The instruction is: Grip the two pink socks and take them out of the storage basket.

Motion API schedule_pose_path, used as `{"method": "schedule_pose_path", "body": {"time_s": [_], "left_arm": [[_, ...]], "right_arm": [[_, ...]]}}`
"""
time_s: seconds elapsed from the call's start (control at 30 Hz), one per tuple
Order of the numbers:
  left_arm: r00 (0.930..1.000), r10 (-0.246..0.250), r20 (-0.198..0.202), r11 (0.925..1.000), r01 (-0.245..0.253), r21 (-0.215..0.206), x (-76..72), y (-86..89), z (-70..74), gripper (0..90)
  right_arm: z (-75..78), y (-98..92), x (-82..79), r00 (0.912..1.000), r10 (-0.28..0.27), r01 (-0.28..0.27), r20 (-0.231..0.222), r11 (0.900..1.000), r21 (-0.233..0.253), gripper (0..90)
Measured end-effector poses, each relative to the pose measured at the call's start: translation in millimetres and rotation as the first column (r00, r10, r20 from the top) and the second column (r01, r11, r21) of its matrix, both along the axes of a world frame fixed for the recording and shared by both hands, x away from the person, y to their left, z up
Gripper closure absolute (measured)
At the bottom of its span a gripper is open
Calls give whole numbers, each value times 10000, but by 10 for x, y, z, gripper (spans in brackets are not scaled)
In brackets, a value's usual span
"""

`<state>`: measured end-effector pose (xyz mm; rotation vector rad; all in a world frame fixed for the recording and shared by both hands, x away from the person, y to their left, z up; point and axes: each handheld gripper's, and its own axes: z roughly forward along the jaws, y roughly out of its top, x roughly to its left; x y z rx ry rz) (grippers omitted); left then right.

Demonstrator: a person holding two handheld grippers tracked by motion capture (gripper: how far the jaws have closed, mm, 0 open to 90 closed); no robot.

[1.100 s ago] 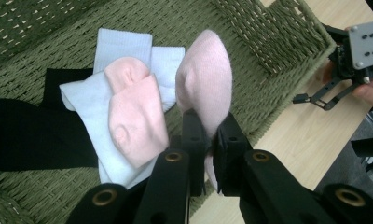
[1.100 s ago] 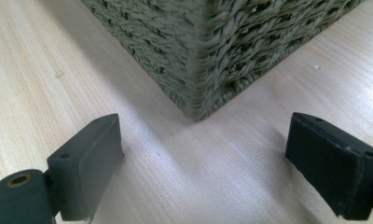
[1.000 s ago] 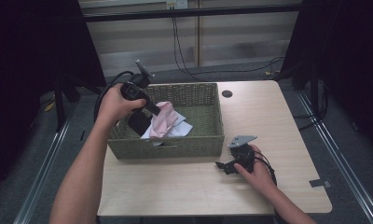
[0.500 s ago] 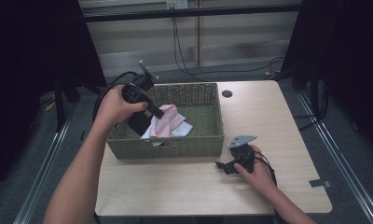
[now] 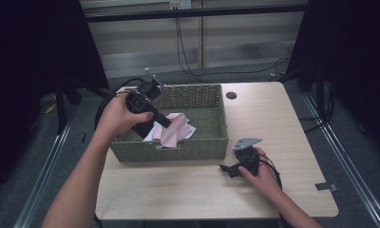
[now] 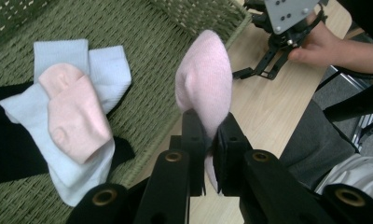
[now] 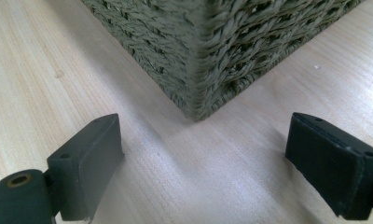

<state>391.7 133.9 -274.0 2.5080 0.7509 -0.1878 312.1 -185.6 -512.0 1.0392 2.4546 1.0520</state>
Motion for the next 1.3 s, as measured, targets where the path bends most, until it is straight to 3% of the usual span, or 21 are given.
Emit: {"method": "schedule_pose_path", "body": {"time_s": [0.17, 0.43, 0.67, 0.77, 0.83, 0.93, 1.03, 1.2, 1.3], "left_arm": [[9997, -237, -61, 9997, 237, -70, -60, -12, -11, 840], [9980, -624, -129, 9978, 621, -224, -184, -95, -168, 835], [9955, -948, 59, 9954, 947, 128, -343, -192, -297, 825], [9944, -1049, 78, 9945, 1049, 82, -392, -214, -348, 780], [9917, -1279, 148, 9918, 1279, -18, -418, -236, -385, 664], [9909, -1211, 592, 9926, 1206, 123, -386, -228, -389, 566], [9949, -678, 742, 9976, 687, -106, -303, -191, -386, 509], [9880, -287, 1516, 9996, 294, -24, -124, -127, -411, 440], [9873, -152, 1582, 9999, 157, -21, -9, -98, -442, 410]], "right_arm": [[0, 0, 0, 10000, -6, 6, 0, 10000, -2, 101], [-1, 0, -1, 10000, -2, 2, 11, 10000, -4, 101], [-1, 0, -1, 10000, -3, 3, 9, 10000, 0, 101], [-1, 0, -1, 10000, -3, 3, 14, 10000, -4, 101], [-1, 0, -1, 10000, -3, 3, 12, 10000, -3, 101], [-2, 0, 0, 10000, -2, 2, 21, 10000, 17, 101], [-1, 0, -1, 10000, -2, 2, 14, 10000, -5, 101], [-2, 0, 0, 10000, -3, 3, 15, 10000, -2, 101], [-2, 0, 0, 10000, -2, 2, 12, 10000, 1, 101]]}}
